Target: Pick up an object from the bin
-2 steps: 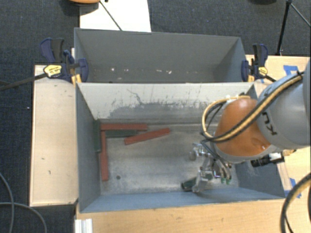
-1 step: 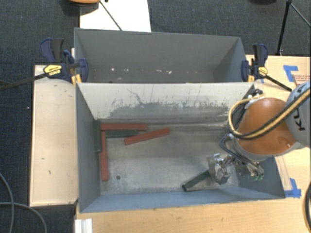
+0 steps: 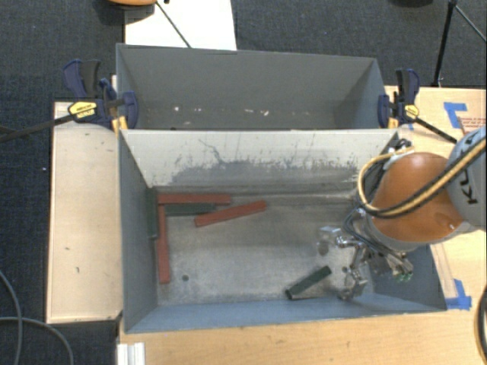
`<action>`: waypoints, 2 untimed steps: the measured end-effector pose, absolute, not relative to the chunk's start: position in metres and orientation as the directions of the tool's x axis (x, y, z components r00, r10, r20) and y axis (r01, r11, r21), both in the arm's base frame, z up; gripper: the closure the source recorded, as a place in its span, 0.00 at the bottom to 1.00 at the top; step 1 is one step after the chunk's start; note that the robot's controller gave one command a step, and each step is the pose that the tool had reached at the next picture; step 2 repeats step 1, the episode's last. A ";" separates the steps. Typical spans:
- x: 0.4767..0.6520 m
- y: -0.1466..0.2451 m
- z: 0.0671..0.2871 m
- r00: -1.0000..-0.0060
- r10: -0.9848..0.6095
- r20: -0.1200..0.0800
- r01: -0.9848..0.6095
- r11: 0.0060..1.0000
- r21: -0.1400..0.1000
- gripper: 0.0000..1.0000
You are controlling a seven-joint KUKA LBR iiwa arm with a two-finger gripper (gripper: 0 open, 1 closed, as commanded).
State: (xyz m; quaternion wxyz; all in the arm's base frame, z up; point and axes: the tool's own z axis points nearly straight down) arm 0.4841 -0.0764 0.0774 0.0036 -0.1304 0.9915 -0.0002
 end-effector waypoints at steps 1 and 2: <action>0.484 -0.076 0.078 -0.966 -0.259 -0.007 -0.259 0.966 -0.001 0.00; 0.484 -0.076 0.078 -0.966 -0.259 -0.007 -0.259 0.966 -0.001 0.00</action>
Offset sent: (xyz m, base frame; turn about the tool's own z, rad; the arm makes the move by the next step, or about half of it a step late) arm 0.0098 0.0639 -0.0039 0.0078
